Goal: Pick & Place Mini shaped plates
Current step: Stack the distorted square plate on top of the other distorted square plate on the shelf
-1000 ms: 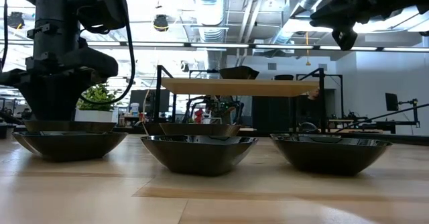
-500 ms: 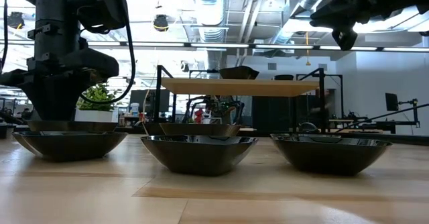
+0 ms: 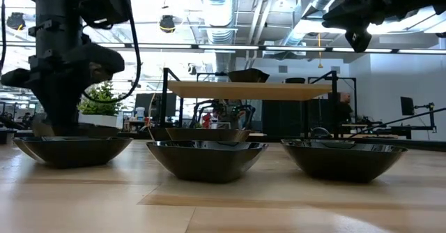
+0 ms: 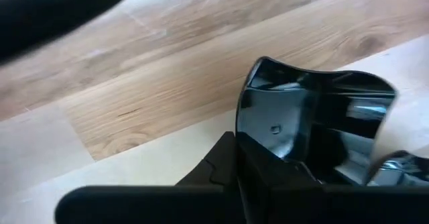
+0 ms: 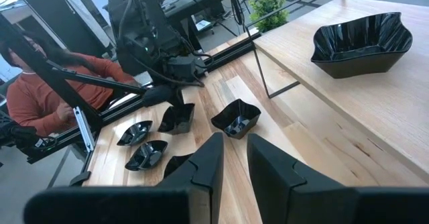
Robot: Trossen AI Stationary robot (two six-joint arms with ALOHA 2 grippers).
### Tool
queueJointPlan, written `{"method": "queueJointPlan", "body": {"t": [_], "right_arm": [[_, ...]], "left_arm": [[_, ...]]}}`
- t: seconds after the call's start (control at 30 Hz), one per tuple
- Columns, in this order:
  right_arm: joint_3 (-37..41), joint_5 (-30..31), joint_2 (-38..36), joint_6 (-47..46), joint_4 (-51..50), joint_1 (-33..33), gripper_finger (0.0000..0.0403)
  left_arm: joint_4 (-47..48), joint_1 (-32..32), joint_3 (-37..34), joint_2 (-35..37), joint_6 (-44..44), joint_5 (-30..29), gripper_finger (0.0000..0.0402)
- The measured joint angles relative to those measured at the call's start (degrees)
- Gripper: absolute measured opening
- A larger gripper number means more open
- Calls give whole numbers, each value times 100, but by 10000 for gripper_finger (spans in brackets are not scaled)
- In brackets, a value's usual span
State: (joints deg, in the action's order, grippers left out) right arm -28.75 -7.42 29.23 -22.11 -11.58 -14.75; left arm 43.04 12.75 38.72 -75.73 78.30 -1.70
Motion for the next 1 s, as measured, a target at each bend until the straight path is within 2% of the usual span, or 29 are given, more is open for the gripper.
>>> {"method": "queueJointPlan", "body": {"t": [0.4, 0.53, 0.6, 0.77, 0.87, 1.0], "right_arm": [[0, 0, 0, 0, 3, 1, 63], [0, 0, 0, -2, 3, -1, 63], [0, 0, 0, -1, 5, -1, 63], [0, 0, 0, -31, 5, 0, 63], [0, 0, 0, -31, 5, 1, 63], [0, 0, 0, -34, 4, 1, 63]], "left_arm": [[-12, -148, -2, 1420, -236, 53, 5], [-881, -157, -7, 1918, -579, 60, 5], [-1496, -175, -7, 2059, -758, -142, 4], [-2612, -549, 179, 2016, -1390, -402, 4], [-2685, -917, 563, 1768, -1903, -355, 4], [-2669, -1505, 1186, 1298, -2535, 60, 4]]}}
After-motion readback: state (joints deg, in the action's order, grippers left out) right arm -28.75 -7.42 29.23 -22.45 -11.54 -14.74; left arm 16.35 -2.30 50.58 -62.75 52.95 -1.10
